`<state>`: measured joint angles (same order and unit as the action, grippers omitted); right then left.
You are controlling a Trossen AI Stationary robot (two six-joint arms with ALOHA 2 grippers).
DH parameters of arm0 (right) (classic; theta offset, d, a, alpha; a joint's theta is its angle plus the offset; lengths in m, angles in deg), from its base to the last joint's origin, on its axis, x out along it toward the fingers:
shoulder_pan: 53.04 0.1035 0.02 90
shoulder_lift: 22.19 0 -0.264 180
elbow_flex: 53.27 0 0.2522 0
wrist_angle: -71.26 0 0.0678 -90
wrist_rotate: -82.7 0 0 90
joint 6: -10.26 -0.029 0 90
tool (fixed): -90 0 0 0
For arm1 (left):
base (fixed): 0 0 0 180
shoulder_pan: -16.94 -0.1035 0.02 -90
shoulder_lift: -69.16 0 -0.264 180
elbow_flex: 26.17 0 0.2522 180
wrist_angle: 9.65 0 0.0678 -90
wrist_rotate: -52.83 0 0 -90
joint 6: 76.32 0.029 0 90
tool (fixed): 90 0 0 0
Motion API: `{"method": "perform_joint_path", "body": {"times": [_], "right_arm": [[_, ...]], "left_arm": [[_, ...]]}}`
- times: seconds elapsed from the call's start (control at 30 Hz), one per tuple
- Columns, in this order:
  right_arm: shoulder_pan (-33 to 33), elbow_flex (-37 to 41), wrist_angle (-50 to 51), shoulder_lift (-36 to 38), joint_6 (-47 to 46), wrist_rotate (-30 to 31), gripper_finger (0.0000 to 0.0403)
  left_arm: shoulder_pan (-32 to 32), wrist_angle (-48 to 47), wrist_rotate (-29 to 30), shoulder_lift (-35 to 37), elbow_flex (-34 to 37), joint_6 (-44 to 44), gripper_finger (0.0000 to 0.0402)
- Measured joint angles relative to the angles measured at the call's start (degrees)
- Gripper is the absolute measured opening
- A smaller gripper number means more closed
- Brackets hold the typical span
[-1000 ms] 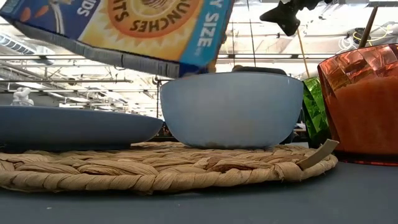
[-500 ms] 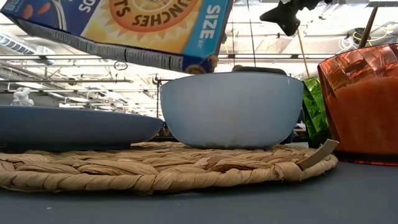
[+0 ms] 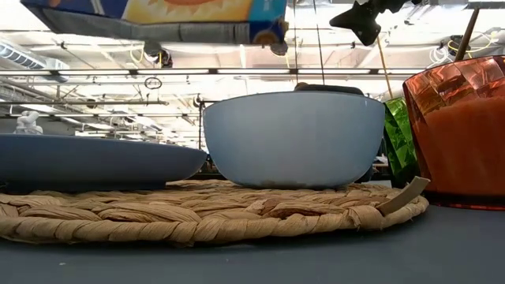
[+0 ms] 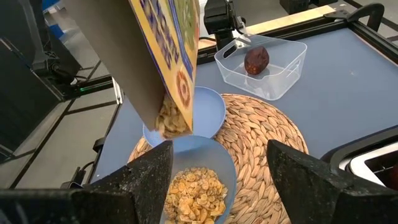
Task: Arrange a breakfast setting
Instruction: Pour the cereal from the cereal box into the blue bowl on the table mat
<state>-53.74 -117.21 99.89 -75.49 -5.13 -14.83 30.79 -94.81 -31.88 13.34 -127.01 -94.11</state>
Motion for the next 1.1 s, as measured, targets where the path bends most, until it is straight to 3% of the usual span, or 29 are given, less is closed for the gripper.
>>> {"method": "perform_joint_path", "body": {"times": [0.43, 0.87, 1.1], "right_arm": [[0.0, 0.0, 0.0, 0.0, 0.0, 0.0, 0.0254], [0.0, 0.0, -0.3, 0.0, 3.0, 0.0, 0.0254], [0.0, 0.0, -3.0, 0.0, 4.1, 0.1, 0.0254]], "left_arm": [[0.0, 4.9, 2.6, 3.5, 0.0, 4.5, 0.0126], [0.0, 21.4, 3.2, 3.1, 0.0, 17.4, 0.0126], [0.0, 28.4, 3.1, 2.1, 0.0, 19.7, 0.0126]]}}
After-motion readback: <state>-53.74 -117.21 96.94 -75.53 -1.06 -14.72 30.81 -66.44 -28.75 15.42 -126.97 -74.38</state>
